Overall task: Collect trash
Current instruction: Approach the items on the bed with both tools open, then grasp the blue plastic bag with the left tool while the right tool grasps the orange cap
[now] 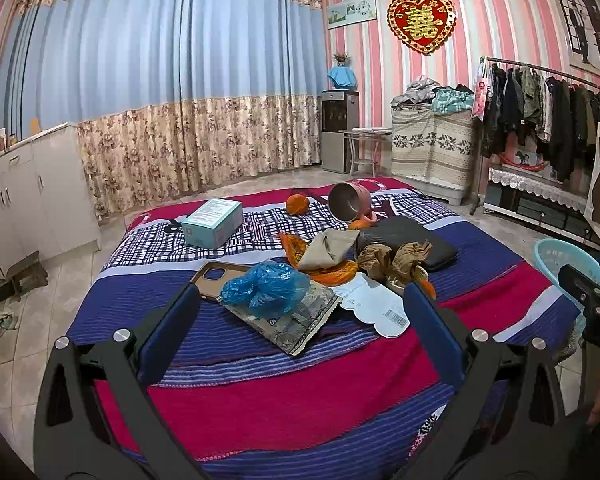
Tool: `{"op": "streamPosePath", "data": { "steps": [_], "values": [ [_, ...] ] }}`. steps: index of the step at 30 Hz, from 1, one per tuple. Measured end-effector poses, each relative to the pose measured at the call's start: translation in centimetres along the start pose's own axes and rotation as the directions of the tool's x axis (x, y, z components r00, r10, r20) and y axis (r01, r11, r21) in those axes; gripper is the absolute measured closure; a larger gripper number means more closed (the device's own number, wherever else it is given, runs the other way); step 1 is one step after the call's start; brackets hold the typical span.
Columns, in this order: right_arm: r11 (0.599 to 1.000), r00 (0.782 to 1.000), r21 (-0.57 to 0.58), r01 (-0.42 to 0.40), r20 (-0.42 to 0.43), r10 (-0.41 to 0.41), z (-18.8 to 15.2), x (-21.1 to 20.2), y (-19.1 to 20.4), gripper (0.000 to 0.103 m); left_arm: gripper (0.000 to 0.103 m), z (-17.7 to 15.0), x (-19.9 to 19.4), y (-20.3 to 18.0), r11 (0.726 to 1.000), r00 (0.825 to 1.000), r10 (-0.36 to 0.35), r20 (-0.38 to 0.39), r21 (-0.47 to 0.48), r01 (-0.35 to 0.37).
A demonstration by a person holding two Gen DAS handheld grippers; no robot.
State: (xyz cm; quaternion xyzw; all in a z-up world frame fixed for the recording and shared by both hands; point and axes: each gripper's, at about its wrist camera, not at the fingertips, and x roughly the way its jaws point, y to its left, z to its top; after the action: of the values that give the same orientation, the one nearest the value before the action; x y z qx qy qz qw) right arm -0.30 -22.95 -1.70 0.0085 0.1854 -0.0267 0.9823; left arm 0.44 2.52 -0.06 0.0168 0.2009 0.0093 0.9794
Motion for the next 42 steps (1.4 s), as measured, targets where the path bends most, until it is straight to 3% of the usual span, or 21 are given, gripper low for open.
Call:
{"op": "streamPosePath", "data": {
  "steps": [13,20,42],
  "values": [
    [1.0,1.0,-0.001,0.0,-0.006,0.0,0.0,-0.3,-0.6,0.004,0.005,0.1,0.3,0.3,1.0,1.0,0.004,-0.006,-0.003,-0.004],
    [1.0,1.0,-0.002,0.004,-0.021,-0.004,-1.6,1.6,0.2,0.004,0.005,-0.2,1.1,1.2,1.0,1.0,0.018,-0.018,-0.003,-0.018],
    [0.999,0.998,-0.043,-0.018,-0.053,0.016,-0.9,3.4,2.1,0.004,0.005,-1.5,4.1,3.0,0.999,0.997,0.046,-0.069,-0.019,-0.047]
  ]
}}
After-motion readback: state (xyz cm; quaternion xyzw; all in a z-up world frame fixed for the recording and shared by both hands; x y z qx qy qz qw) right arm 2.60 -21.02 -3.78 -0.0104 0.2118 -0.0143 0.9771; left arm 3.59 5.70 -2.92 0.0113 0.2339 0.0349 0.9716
